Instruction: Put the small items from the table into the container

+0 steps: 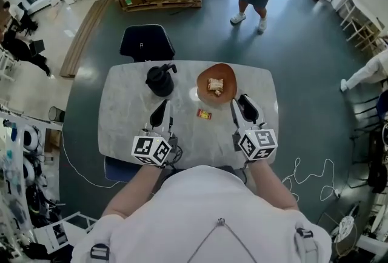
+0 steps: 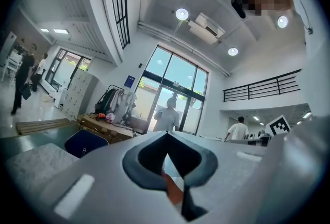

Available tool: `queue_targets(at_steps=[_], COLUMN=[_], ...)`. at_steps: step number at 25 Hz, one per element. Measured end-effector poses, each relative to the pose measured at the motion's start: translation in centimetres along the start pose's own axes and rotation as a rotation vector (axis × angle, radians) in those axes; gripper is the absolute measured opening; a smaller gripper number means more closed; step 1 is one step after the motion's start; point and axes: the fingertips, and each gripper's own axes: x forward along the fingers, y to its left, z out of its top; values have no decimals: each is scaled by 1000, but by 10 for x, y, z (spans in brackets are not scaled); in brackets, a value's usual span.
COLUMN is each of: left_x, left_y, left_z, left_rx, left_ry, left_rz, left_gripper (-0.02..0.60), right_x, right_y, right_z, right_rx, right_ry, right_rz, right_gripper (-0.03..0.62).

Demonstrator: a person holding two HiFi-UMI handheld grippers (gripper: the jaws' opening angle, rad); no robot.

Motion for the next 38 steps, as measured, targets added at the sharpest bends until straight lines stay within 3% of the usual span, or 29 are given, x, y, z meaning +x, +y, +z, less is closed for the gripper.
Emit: queue_targets(at_steps=[5, 14, 26, 35, 36, 38], left_x=[-3, -25, -46, -60, -63, -68], left_y=[5, 29, 77, 96, 96, 97], left_z=[-10, -38, -87, -108, -109, -109], left_rx=[-3, -16, -62, -93, -97, -103], left_ry=[21, 97, 192, 232, 234, 233], left_rz=[19, 105, 245, 307, 314, 324], left_gripper=[3, 3, 3, 3, 3, 3], right_x=[23, 64, 114, 129, 128, 127], right_y=[-9, -29, -59, -68, -67, -65], right_z=[-50, -202, -381, -434, -436, -437], right_rx=[-12, -114, -135, -187, -190, -205], right_ry=[129, 497, 905, 1047, 1051, 1051], right_rz=[68, 153, 222, 222, 222, 223], right_gripper=[106, 130, 166, 160, 143, 33])
